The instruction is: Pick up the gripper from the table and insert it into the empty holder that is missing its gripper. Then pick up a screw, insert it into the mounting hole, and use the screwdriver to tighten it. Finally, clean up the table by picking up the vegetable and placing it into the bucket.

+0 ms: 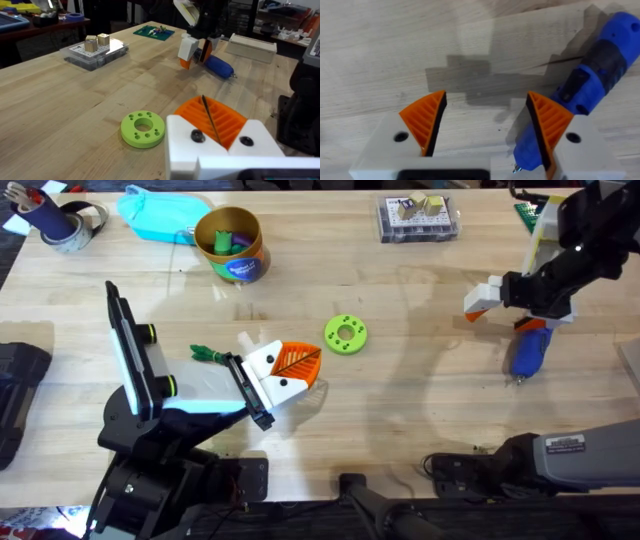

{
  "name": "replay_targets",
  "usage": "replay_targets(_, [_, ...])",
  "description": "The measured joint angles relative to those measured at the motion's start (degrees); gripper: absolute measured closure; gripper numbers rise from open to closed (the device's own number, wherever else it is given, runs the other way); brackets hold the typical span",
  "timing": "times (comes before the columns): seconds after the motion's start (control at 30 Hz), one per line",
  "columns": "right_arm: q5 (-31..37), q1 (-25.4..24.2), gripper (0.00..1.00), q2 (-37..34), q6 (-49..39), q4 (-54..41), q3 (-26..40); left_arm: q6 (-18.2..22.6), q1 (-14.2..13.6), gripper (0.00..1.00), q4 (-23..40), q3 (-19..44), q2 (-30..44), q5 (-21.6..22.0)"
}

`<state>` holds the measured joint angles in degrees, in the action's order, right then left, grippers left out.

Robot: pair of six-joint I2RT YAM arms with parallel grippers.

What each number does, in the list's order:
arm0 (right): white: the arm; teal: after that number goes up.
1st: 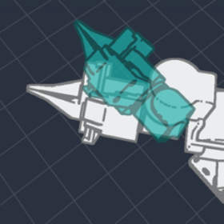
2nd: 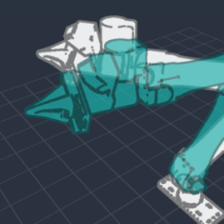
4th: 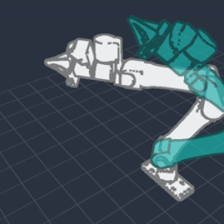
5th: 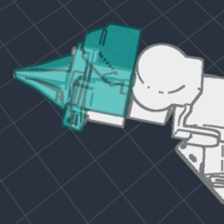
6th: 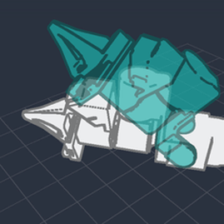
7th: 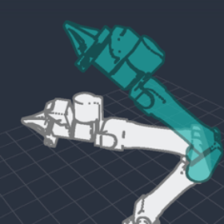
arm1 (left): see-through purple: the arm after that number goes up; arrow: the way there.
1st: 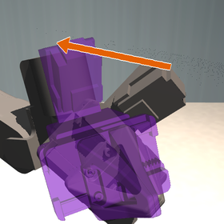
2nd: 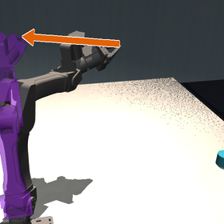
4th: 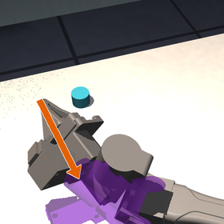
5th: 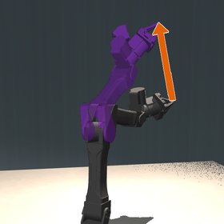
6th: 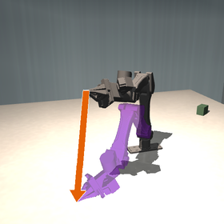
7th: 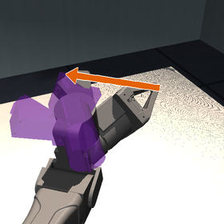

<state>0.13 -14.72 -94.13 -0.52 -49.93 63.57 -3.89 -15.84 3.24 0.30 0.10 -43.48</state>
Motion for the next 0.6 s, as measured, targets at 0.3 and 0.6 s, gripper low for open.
replay_targets(0.3, [-1.19,-0.09,0.013,0.28,0.36,-1.49,0.62,-0.03,0.00,0.991,0.10,0.00,0.00,-0.02])
replay_targets(0.6, [3.76,-1.49,0.013,11.45,5.82,-5.02,4.29,-0.04,0.00,0.991,0.10,0.00,0.00,-0.02])
